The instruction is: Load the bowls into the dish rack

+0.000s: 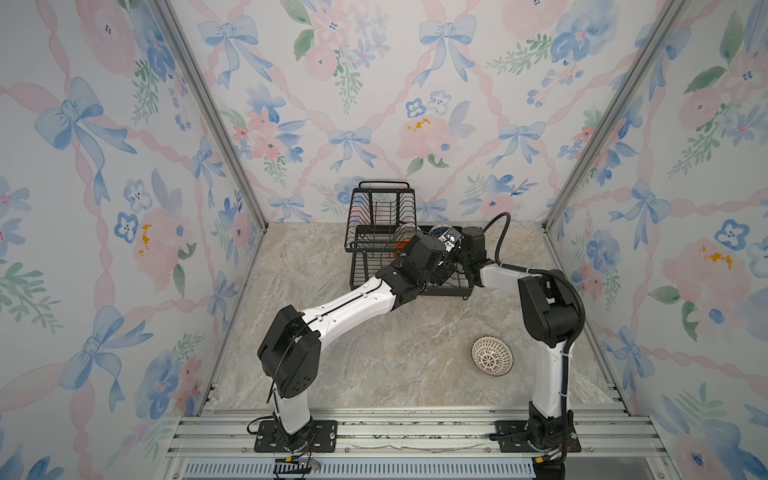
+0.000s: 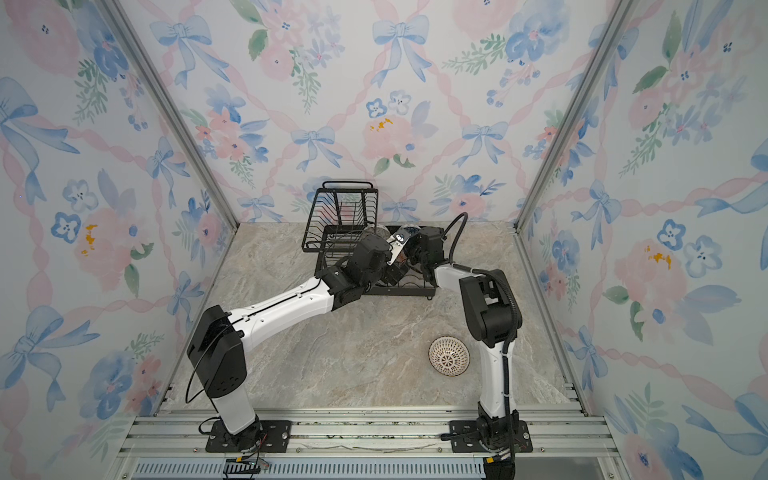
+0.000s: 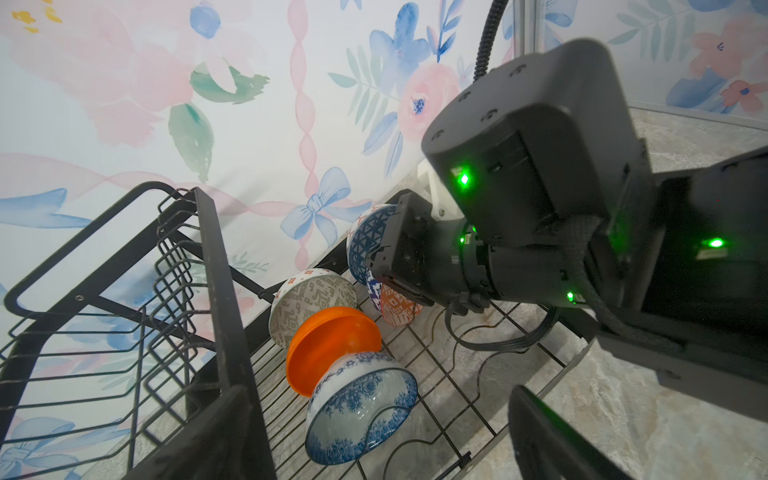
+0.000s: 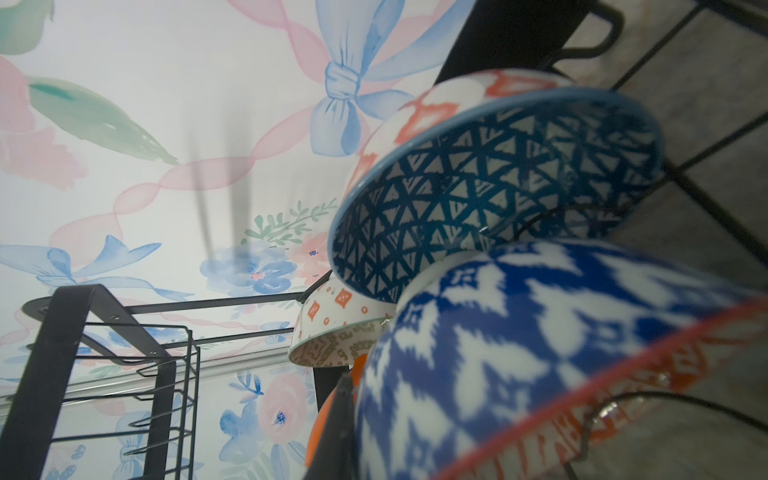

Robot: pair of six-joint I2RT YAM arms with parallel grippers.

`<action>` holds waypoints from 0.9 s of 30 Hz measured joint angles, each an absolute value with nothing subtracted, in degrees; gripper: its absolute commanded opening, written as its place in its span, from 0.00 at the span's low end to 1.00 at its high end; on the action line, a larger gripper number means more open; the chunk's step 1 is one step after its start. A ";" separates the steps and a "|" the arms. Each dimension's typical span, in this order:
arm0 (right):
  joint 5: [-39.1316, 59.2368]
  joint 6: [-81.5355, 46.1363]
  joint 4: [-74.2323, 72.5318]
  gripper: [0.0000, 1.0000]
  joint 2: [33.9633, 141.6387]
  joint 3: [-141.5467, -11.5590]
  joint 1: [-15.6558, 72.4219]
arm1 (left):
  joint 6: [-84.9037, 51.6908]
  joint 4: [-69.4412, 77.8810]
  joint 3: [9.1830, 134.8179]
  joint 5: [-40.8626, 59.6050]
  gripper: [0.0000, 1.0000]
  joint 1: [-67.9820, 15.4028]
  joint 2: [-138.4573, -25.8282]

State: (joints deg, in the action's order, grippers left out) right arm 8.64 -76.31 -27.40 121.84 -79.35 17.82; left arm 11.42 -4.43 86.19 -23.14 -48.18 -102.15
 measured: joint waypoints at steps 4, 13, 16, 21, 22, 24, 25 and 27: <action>8.03 -76.51 -26.59 0.02 121.49 -79.24 18.41 | 11.25 -4.36 85.45 -23.14 0.98 -48.18 -101.49; 4.12 -78.76 -21.98 0.07 119.66 -79.11 20.18 | 10.15 -4.43 83.40 -23.20 0.98 -48.18 -99.46; 2.44 -80.20 -20.97 0.05 119.33 -79.09 20.75 | 9.76 -4.49 83.11 -23.24 0.98 -48.18 -99.20; 0.23 -83.53 -19.97 0.04 118.69 -78.56 21.21 | 9.52 -4.47 82.63 -23.40 0.98 -48.18 -98.78; -0.25 -83.94 -19.64 0.04 118.48 -78.50 21.43 | 9.34 -4.43 82.39 -23.38 0.98 -48.18 -98.59; -1.23 -84.53 -18.79 0.04 118.19 -78.50 21.82 | 9.06 -4.40 81.87 -23.38 0.98 -48.18 -98.13; -1.67 -84.97 -18.39 0.04 118.06 -78.48 22.00 | 8.91 -4.36 81.54 -23.40 0.98 -48.18 -97.86; -2.31 -85.78 -18.00 0.04 117.71 -78.11 22.31 | 8.71 -4.36 80.97 -23.40 0.98 -48.18 -97.34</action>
State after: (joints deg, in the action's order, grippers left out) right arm -2.31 -85.78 -18.00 117.71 -78.11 22.31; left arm 8.71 -4.36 80.97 -23.40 -48.18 -97.34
